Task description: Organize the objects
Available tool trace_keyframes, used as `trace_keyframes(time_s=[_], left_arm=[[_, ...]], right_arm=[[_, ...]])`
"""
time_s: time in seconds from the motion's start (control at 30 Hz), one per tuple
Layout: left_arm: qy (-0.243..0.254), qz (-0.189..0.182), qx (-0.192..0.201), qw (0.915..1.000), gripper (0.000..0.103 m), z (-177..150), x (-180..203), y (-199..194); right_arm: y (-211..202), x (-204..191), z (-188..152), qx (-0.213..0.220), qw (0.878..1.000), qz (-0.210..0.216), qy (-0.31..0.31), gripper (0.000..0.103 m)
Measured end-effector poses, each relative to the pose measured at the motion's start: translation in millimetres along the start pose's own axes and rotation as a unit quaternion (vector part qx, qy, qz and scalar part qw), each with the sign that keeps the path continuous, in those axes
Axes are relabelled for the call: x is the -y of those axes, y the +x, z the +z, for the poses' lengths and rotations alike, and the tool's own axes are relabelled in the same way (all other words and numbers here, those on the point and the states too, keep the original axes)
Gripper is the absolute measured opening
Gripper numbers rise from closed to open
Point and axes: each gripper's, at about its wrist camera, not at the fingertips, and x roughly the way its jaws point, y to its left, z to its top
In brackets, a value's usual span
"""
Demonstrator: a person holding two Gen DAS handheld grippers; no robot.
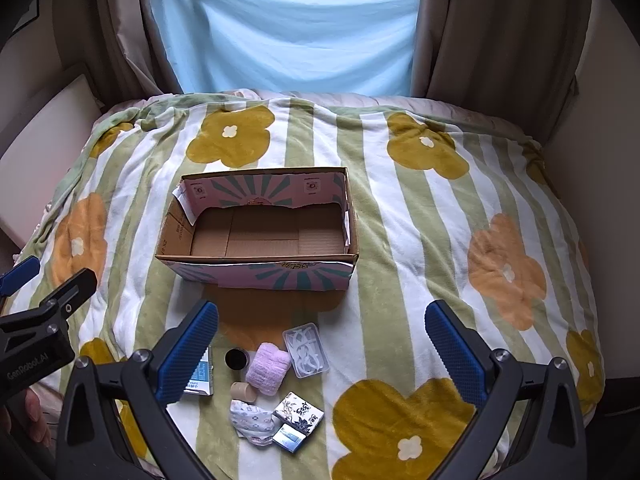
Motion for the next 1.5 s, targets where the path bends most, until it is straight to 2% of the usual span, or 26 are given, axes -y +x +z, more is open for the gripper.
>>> trace_keyframes(time_s=[0.63, 1.5], left_arm=[[0.006, -0.009, -0.005, 0.9999, 0.103, 1.5, 1.1, 1.0], [0.003, -0.011, -0.014, 0.9998, 0.103, -2.4, -4.4, 4.1]], right_arm=[[0.6, -9.5, -2.0, 0.0, 1.0, 0.004, 0.003, 0.102], [-1.0, -0.5, -3.9, 0.004, 1.0, 0.01, 0.016, 0.102]])
